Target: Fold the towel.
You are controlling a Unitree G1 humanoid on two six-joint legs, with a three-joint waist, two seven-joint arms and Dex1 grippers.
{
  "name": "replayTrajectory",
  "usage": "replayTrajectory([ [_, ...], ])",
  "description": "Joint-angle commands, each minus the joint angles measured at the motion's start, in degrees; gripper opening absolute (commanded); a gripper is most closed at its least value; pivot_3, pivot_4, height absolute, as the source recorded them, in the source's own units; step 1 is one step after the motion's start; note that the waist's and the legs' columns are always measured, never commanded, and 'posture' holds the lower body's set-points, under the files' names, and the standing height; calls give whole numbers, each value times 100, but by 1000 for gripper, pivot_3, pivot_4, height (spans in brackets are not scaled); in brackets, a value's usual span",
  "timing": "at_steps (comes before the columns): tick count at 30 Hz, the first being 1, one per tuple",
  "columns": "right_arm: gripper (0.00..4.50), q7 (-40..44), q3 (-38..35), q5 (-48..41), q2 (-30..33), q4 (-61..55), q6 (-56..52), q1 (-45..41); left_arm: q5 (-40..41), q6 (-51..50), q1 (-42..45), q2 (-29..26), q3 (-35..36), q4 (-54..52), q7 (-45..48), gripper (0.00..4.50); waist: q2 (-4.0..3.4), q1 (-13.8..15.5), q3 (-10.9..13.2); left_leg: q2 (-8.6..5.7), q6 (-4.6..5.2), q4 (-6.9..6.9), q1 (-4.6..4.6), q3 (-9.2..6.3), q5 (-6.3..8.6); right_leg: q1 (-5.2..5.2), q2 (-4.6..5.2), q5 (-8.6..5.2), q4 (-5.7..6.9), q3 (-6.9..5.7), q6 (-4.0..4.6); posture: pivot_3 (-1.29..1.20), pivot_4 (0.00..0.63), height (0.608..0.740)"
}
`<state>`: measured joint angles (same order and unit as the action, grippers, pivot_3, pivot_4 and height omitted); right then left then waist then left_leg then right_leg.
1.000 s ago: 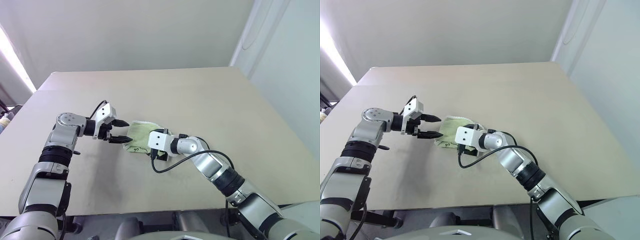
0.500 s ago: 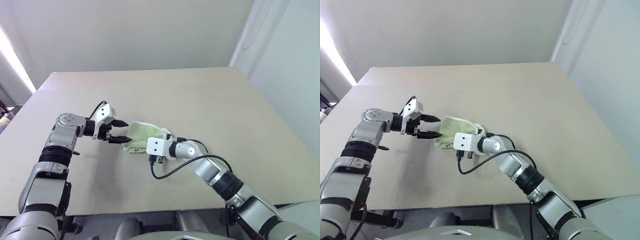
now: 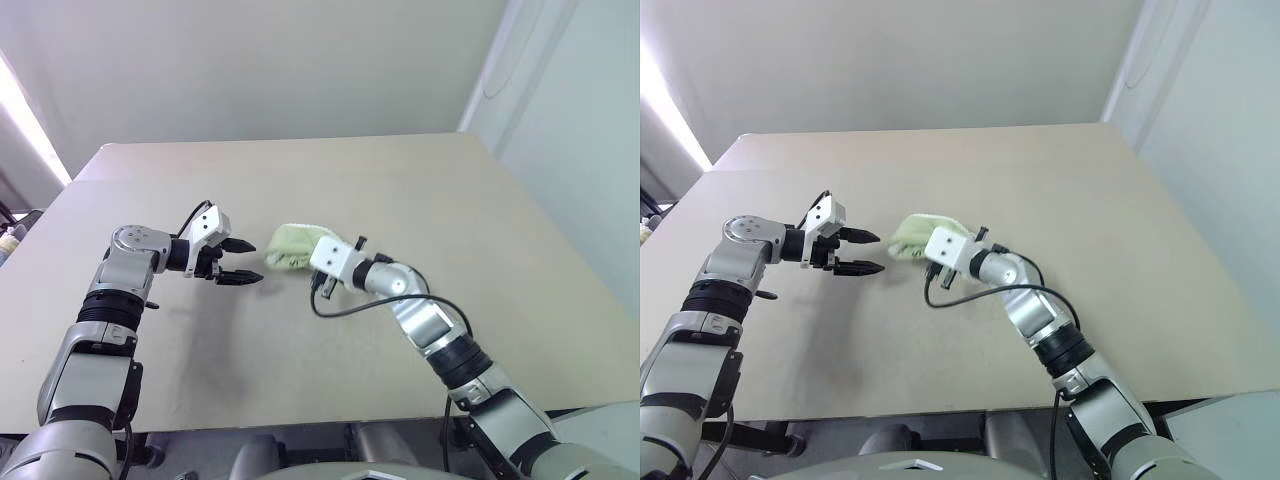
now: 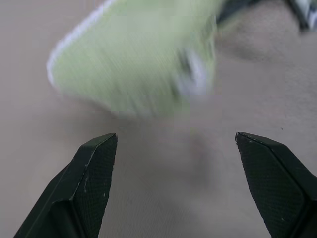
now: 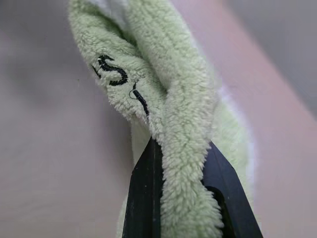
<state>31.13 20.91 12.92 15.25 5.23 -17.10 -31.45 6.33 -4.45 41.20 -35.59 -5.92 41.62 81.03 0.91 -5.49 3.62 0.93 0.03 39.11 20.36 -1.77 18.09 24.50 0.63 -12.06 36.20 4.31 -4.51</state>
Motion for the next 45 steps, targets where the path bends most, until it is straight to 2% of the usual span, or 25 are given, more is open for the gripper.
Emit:
replayTrajectory([
  [1,27,15,-537,-103,351,-381,-71,-198,73,32,169,-62,103,-33,10,4009,0,3,0,0,0,-1,0,0,0,0,0,-1,0,0,0,0,0,712],
  [9,27,-627,-1382,200,1430,445,-227,-403,26,109,186,56,35,36,-11,4009,-1,10,1,-1,0,-1,-1,6,0,0,1,-4,-3,3,4,0,0,712],
  [13,27,-858,-1405,367,1735,1006,-191,-238,-14,186,216,109,14,106,-27,4009,-1,-7,0,-1,0,-4,-2,8,0,0,0,-4,-3,6,4,0,0,712],
  [16,27,-1038,-1183,590,1746,1298,-124,56,-45,252,213,135,-12,125,-29,4009,-1,-4,0,0,0,-10,-5,9,0,1,-3,-3,-3,9,4,0,0,712],
  [20,27,-978,-1041,512,1396,1372,-358,413,-76,283,215,139,-3,133,-6,4009,-1,-23,1,0,0,-10,-5,13,0,2,-4,-3,-2,14,4,0,0,712],
  [25,27,-1025,-974,581,1264,1356,-611,563,-102,313,222,115,-9,143,10,4009,5,-5,-3,-1,0,1,-13,17,0,-8,-3,-3,0,20,4,0,0,712],
  [31,2017,-901,-1246,405,1363,1100,-723,594,-110,323,203,83,1,140,10,4009,5,-9,-3,-1,0,0,-13,15,0,-8,-4,-3,-1,19,4,0,0,712],
  [33,2705,-790,-1534,185,1461,815,-771,605,-109,315,193,78,15,142,-3,4009,4,-1,-3,-1,0,-1,-11,14,0,-7,-4,-3,-1,18,3,0,0,712],
  [36,3782,-439,-2261,-653,1396,146,-1189,583,-102,305,178,71,26,136,-9,4009,0,3,0,-1,0,-1,-7,14,0,-5,-4,-3,-2,18,2,0,0,712],
  [41,3782,13,-3468,-2383,1074,-856,-2298,379,-84,293,168,70,36,128,-3,4009,0,-2,0,-1,0,-1,-8,10,0,-5,-5,-2,0,17,-1,0,0,712],
  [45,3782,-236,-3720,-2766,857,-589,-2556,154,-98,302,199,120,13,167,-18,4009,0,4,0,-1,0,-1,-9,9,0,-5,-4,-2,1,15,2,0,0,712],
])
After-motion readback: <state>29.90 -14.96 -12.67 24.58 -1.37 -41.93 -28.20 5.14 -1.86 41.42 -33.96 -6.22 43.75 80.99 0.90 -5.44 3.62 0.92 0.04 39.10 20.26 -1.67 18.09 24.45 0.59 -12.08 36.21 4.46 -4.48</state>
